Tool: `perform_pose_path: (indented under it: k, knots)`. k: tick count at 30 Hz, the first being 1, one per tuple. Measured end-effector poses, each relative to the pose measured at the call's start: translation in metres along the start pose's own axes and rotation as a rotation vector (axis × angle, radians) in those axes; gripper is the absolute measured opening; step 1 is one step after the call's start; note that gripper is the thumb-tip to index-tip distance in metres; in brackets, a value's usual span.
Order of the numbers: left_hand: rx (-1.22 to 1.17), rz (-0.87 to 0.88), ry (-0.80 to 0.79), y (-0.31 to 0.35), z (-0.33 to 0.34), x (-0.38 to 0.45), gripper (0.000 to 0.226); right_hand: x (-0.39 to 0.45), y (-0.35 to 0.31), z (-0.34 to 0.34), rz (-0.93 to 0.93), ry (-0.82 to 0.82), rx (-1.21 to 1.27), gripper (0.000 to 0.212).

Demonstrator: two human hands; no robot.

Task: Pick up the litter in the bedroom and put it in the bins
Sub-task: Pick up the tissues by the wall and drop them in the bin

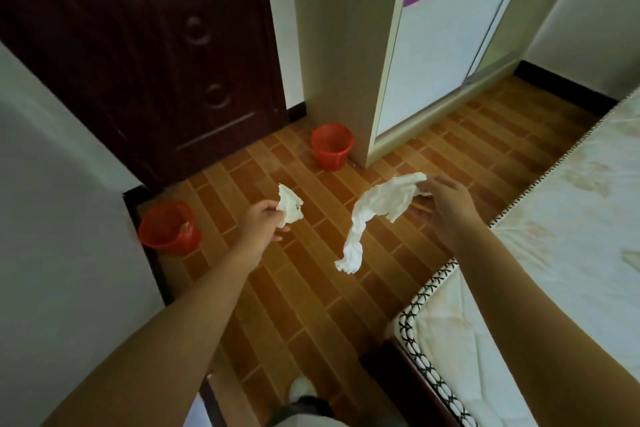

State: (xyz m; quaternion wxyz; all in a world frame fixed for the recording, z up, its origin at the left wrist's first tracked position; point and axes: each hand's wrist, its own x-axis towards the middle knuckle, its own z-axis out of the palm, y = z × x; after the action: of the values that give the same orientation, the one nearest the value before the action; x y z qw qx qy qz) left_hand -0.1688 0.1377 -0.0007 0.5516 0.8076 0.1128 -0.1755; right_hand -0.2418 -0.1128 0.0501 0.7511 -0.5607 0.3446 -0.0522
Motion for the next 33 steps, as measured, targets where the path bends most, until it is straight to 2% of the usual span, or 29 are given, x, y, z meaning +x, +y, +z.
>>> perform_pose_path:
  k: [5, 7, 14, 20, 25, 33]
  knots:
    - [0.028, -0.01, -0.044, 0.015, -0.011, 0.061, 0.03, 0.039, -0.009, 0.038, -0.005, 0.035, -0.021, 0.013]
    - [0.008, -0.01, -0.054, 0.023, -0.009, 0.084, 0.029, 0.059, -0.013, 0.048, -0.013, 0.041, -0.03, 0.017]
    - [-0.004, -0.004, -0.046, 0.059, -0.005, 0.185, 0.017, 0.165, -0.035, 0.08, -0.013, 0.057, -0.063, 0.016]
    - [0.01, -0.027, -0.037, 0.116, 0.021, 0.294, 0.024, 0.275, -0.068, 0.106, 0.03, 0.054, -0.084, 0.018]
    - [-0.005, -0.013, -0.029, 0.165, 0.045, 0.367, 0.019, 0.349, -0.105, 0.127, 0.025, 0.045, -0.154, 0.016]
    - [0.014, -0.024, -0.071, 0.207, 0.063, 0.476, 0.023, 0.444, -0.144, 0.16, 0.06, 0.083, -0.173, 0.018]
